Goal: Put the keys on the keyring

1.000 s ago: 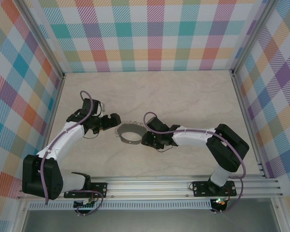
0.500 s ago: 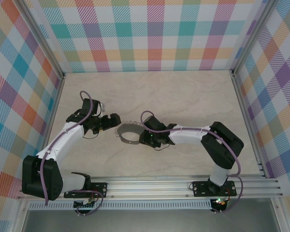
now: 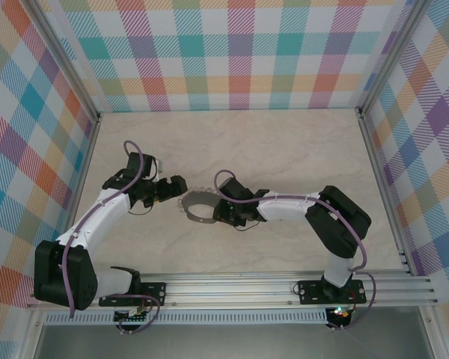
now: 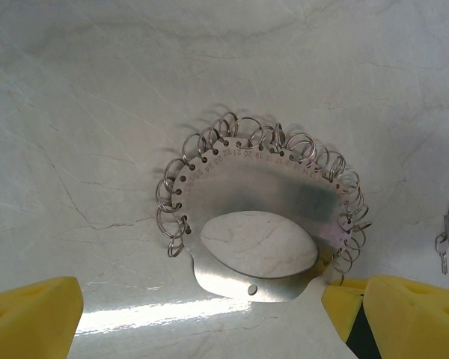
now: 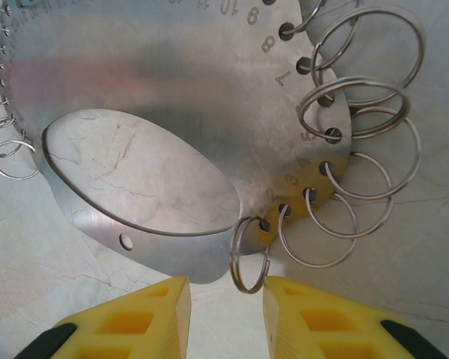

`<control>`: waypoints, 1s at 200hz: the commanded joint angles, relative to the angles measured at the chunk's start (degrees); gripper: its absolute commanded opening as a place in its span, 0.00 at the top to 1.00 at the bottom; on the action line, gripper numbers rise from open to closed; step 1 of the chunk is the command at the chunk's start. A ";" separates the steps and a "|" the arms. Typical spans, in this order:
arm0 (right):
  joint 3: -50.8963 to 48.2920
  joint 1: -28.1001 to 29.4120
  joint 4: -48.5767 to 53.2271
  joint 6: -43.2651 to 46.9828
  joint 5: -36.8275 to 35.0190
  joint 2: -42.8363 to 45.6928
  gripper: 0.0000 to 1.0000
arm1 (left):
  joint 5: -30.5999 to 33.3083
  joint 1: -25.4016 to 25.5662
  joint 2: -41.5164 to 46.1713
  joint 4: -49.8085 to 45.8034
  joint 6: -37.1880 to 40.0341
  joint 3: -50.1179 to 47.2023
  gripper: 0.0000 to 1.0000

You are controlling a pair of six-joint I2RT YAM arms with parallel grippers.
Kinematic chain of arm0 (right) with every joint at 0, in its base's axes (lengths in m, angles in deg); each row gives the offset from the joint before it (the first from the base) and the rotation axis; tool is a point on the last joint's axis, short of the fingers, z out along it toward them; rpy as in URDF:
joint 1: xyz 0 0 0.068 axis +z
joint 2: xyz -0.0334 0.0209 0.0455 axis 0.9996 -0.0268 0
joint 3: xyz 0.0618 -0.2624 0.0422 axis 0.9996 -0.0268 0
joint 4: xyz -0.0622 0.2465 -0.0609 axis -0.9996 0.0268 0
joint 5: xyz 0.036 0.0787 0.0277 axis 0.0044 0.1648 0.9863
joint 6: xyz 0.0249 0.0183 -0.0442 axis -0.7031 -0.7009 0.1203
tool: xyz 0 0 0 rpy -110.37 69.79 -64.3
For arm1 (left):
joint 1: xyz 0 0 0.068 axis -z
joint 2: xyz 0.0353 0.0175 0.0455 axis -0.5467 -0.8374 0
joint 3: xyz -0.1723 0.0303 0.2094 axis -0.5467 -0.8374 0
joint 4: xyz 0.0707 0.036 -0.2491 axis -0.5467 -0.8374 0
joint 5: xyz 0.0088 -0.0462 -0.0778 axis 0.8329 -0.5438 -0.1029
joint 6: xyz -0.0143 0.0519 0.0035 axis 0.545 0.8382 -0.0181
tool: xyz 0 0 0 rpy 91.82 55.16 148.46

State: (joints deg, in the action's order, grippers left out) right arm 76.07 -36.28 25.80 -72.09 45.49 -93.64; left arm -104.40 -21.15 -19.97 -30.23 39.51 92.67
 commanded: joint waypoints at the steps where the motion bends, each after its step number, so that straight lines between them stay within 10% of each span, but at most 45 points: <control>1: 0.84 0.44 0.18 -0.63 -0.48 -0.72 0.69 | -0.73 0.84 1.07 -1.57 1.26 1.35 0.04; 200: 3.18 -0.67 2.68 2.41 -2.42 -2.31 0.72 | -0.29 0.84 1.24 -1.95 1.52 1.50 0.03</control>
State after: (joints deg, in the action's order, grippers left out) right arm 77.36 -36.43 27.33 -71.24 43.56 -94.97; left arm -104.38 -21.15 -19.99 -30.38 39.89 92.76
